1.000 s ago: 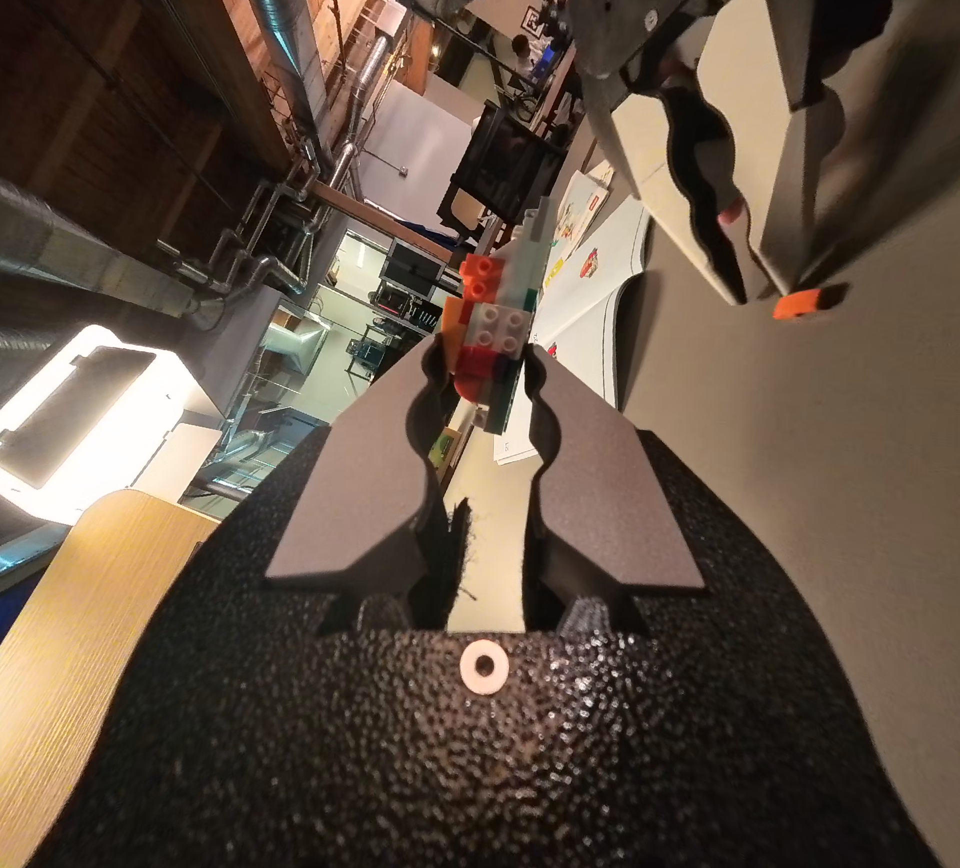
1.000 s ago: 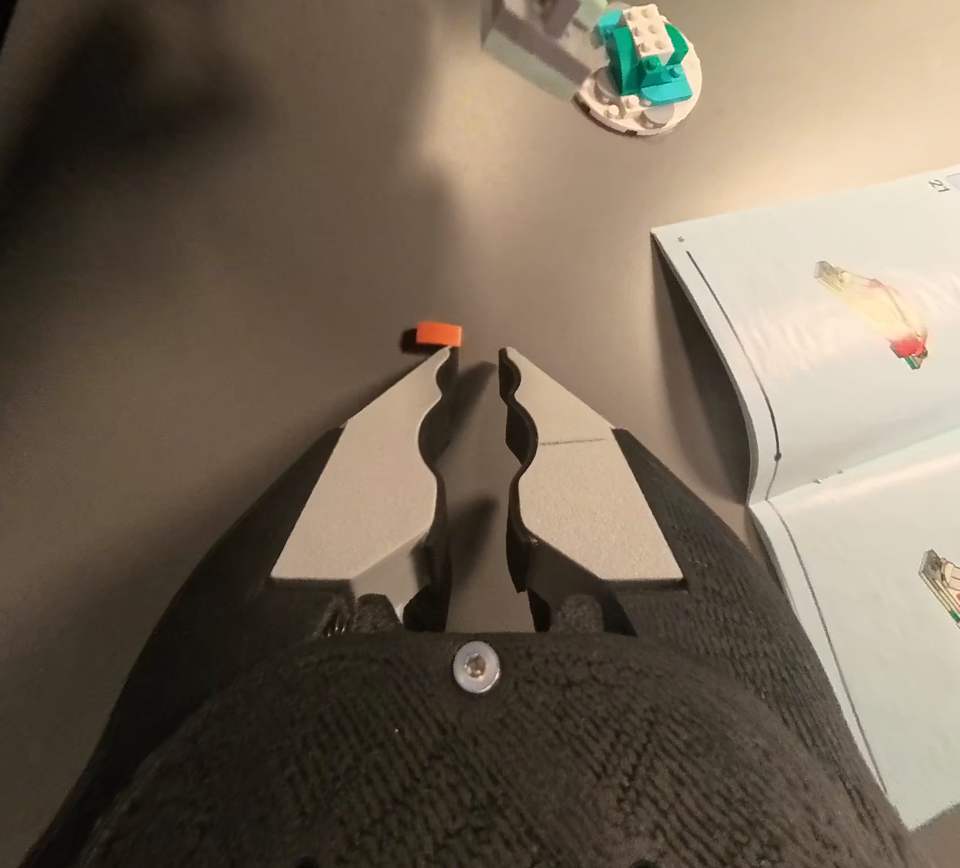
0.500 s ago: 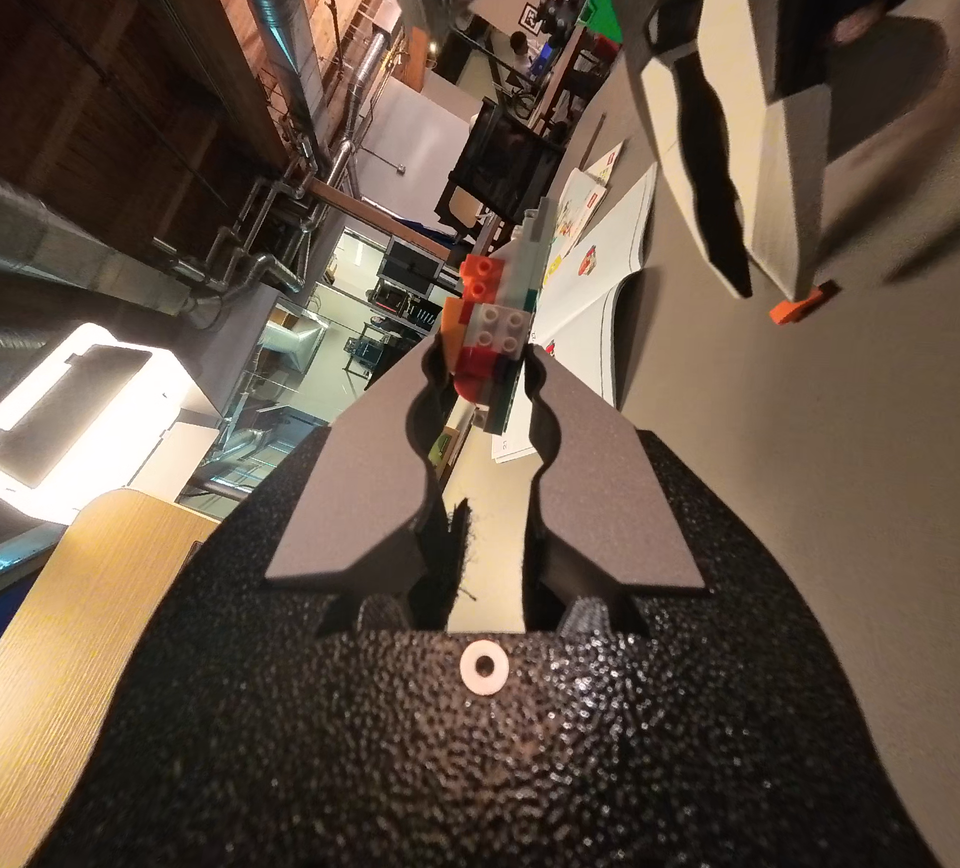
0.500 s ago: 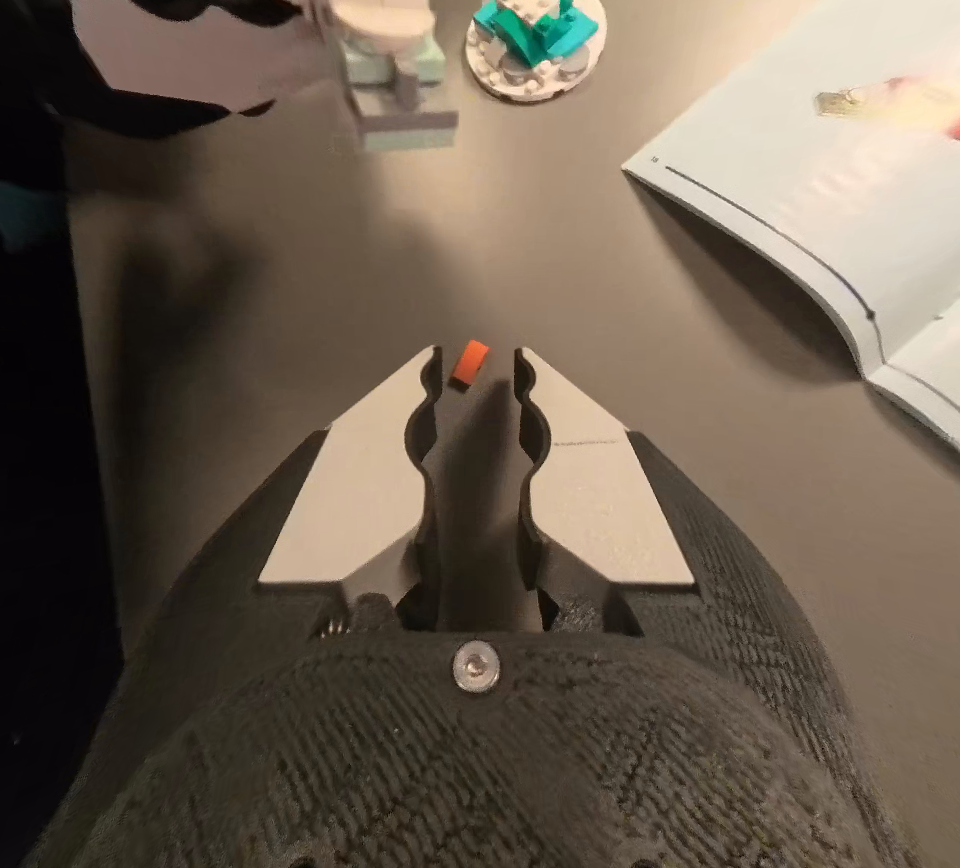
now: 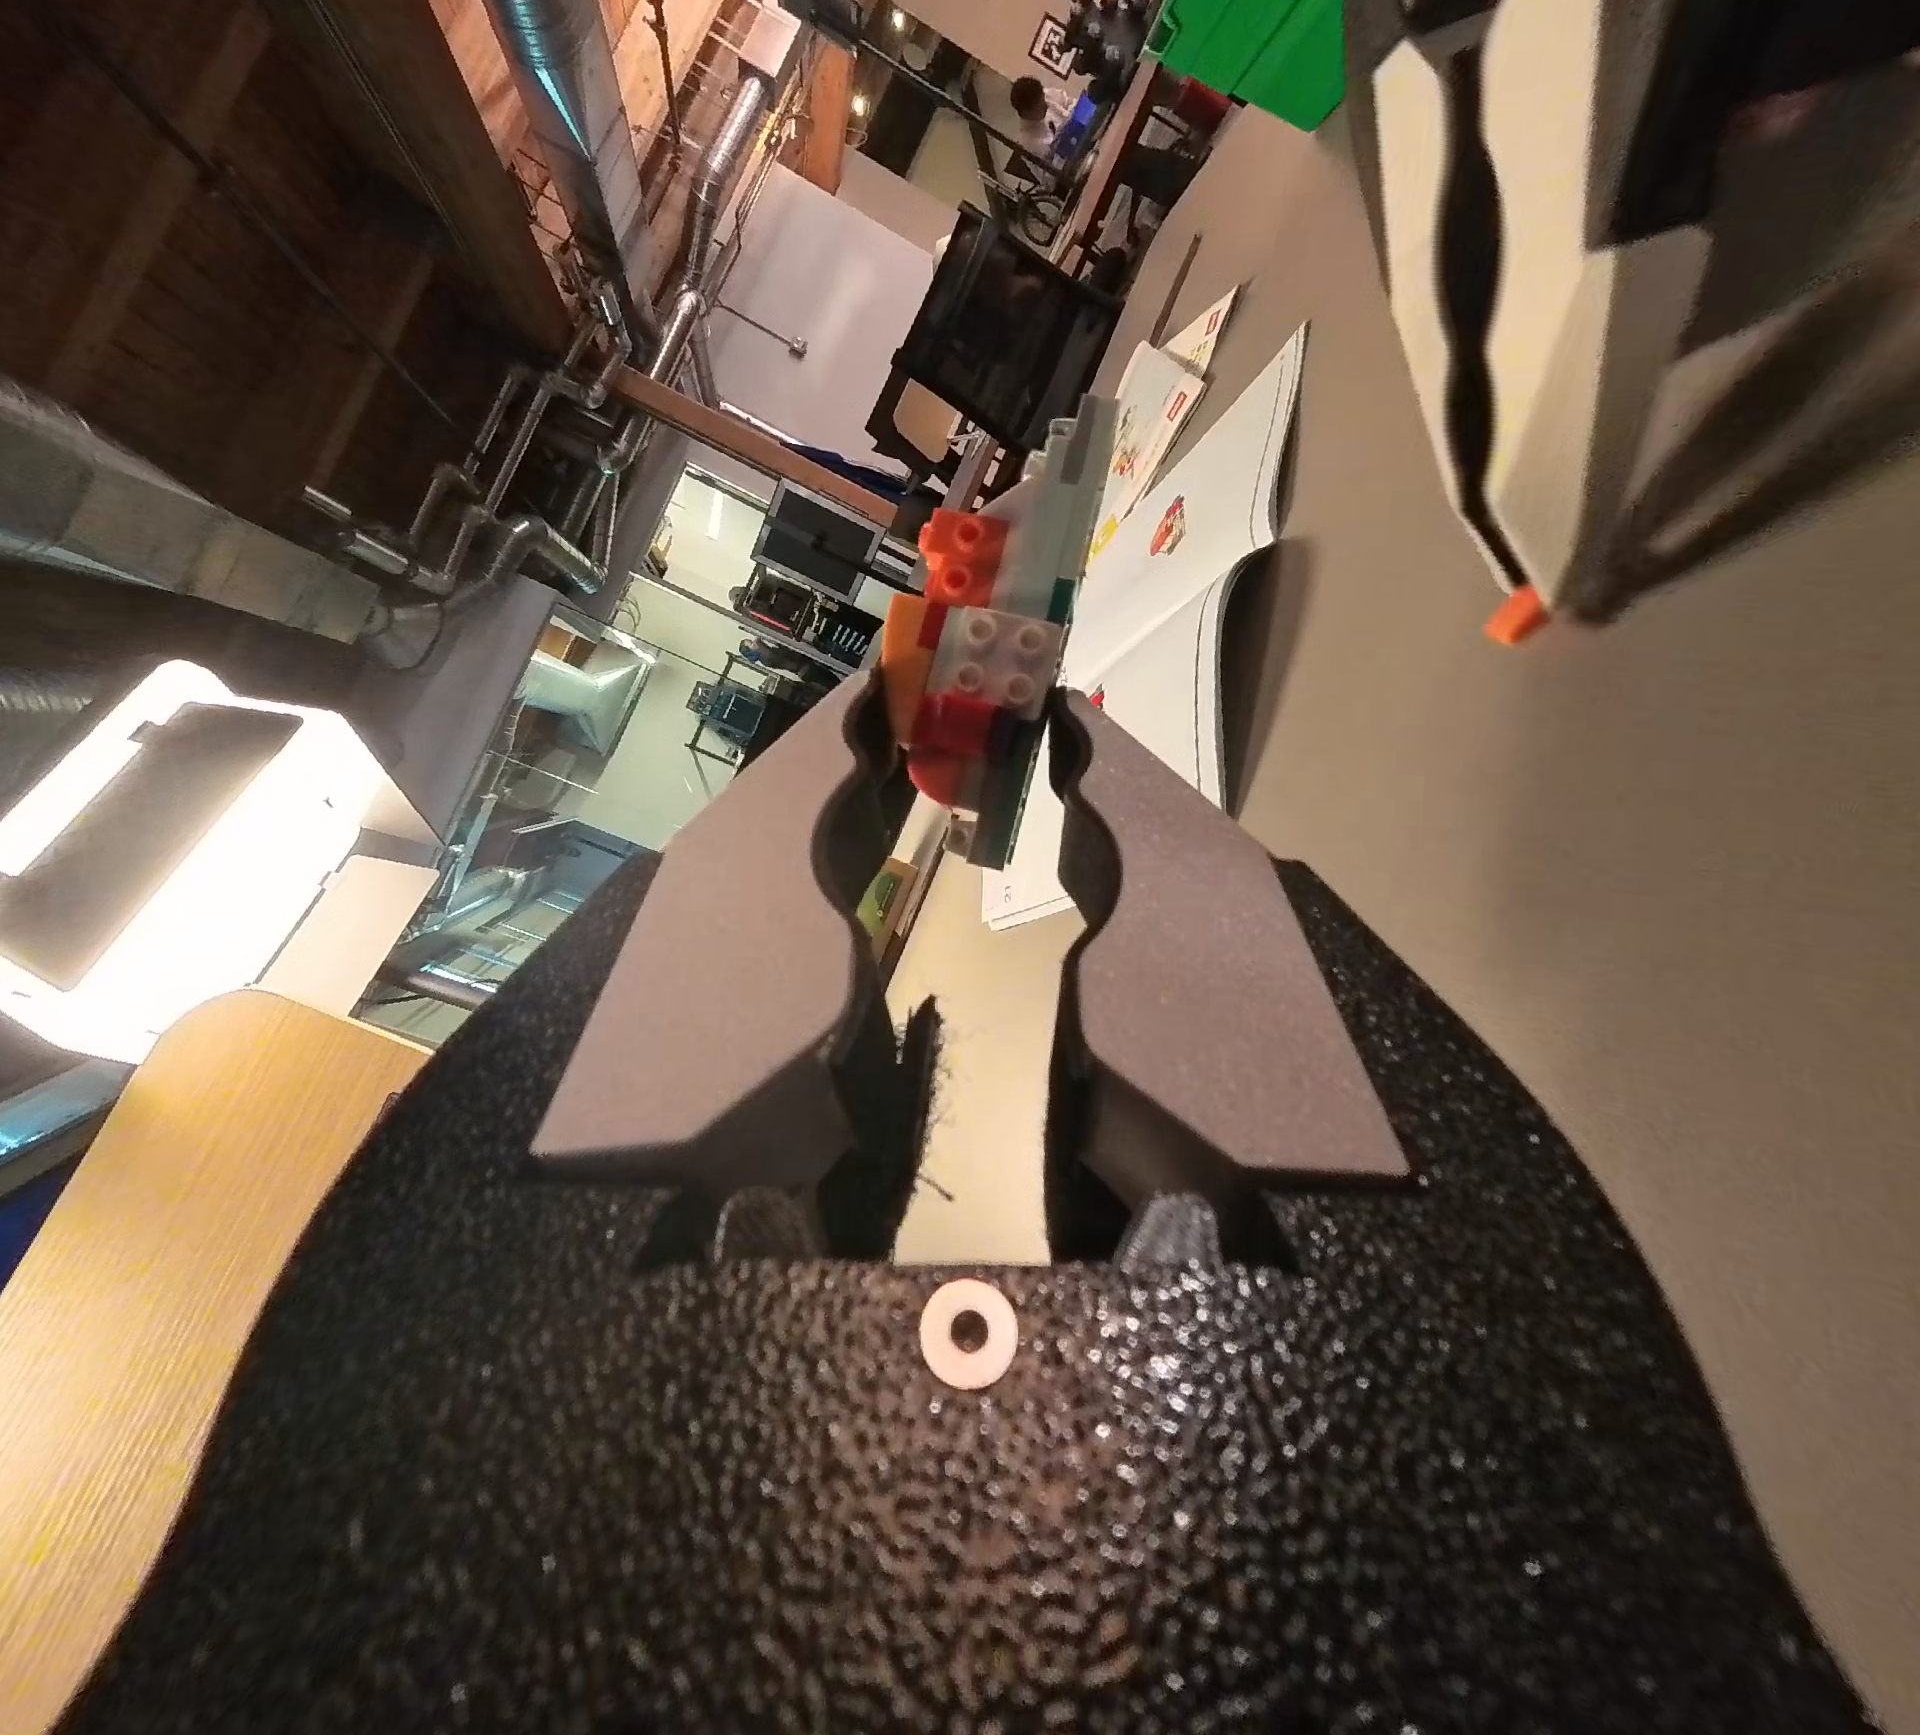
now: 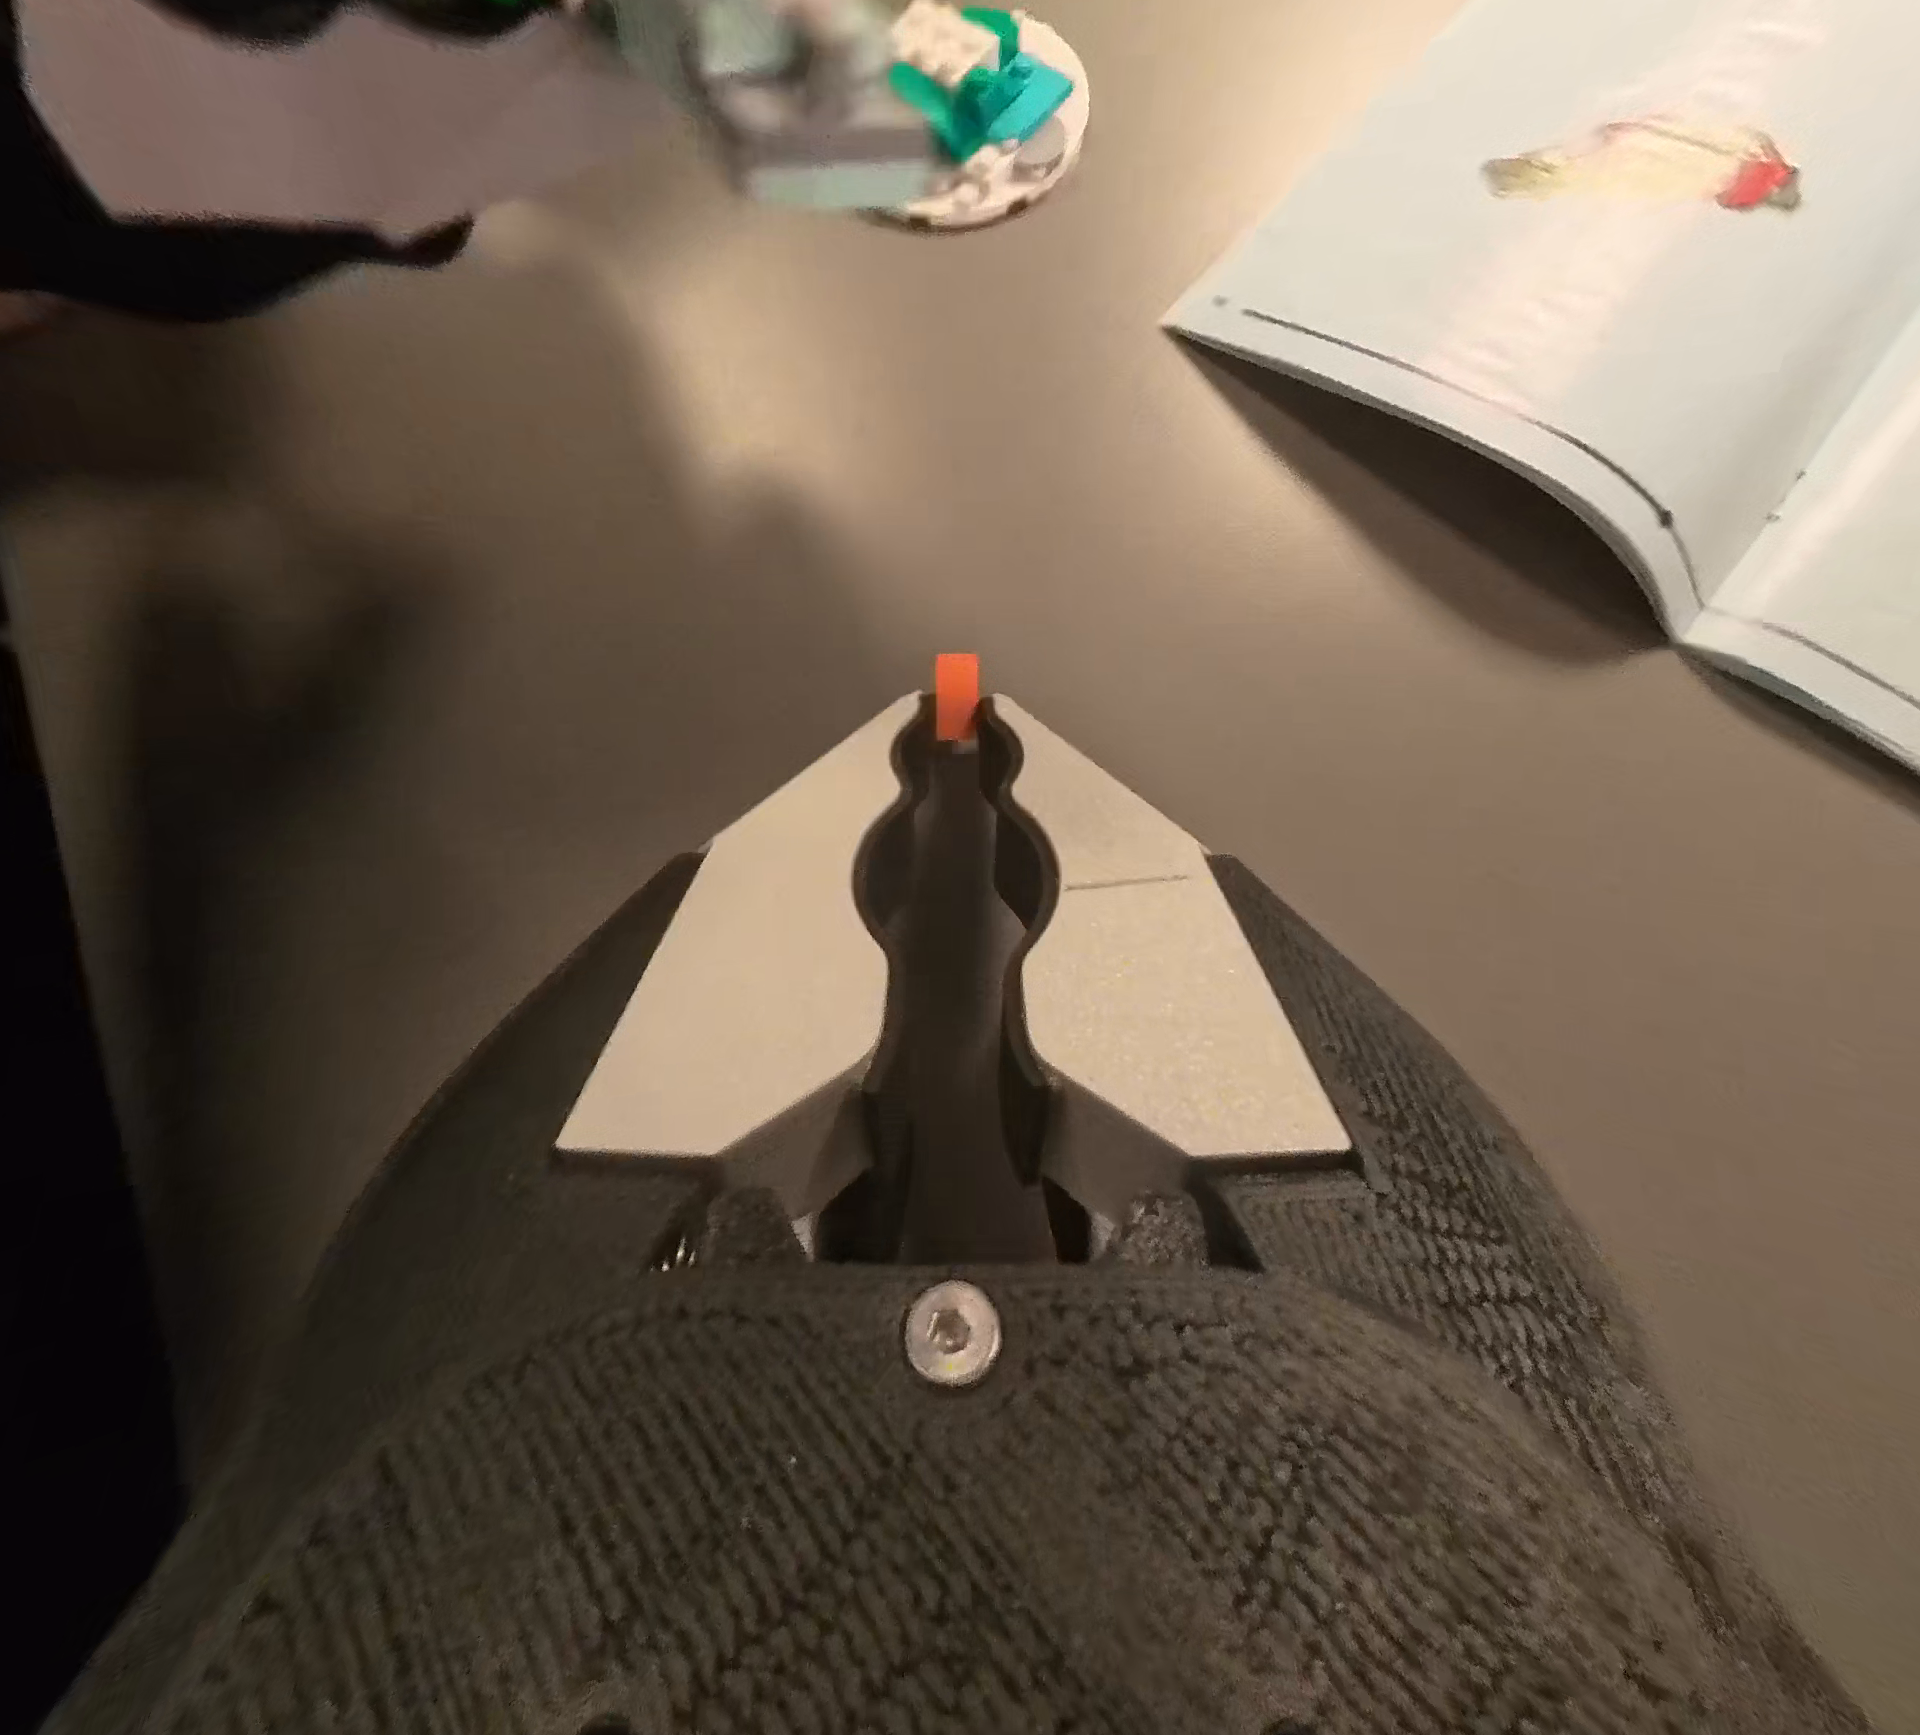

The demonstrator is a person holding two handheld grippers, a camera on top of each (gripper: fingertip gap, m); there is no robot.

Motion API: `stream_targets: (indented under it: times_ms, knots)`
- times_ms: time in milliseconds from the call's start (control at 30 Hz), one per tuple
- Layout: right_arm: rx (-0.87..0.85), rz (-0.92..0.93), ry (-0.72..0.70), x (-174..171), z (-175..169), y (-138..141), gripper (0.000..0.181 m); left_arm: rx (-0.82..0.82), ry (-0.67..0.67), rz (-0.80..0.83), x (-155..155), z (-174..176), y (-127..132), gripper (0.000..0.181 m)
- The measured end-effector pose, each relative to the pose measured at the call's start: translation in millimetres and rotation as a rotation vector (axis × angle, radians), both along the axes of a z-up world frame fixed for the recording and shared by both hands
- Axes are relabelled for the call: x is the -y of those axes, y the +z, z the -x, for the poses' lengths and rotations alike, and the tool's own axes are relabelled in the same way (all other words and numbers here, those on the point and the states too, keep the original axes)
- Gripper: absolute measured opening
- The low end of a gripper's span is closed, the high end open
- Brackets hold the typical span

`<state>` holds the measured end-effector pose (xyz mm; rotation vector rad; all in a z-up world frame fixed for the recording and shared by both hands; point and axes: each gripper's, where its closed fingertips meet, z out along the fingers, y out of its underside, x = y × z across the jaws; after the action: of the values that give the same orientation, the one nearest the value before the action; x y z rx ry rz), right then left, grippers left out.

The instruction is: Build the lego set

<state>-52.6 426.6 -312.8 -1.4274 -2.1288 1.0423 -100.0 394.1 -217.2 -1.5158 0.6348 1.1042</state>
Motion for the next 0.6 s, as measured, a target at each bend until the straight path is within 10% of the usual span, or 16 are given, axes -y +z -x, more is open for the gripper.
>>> stream_targets:
  times_ms: [267, 600]
  knots:
    - [0.116, 0.729, -0.048, -21.8, -3.1, 68.1, 0.006, -0.048, -0.183, 0.144, -10.3, -34.7, -31.8, 0.027]
    - [0.317, 0.675, 0.174, 15.0, -32.9, 73.6, 0.006, -0.099, -0.296, 0.184, -10.9, -59.7, -43.1, 0.027]
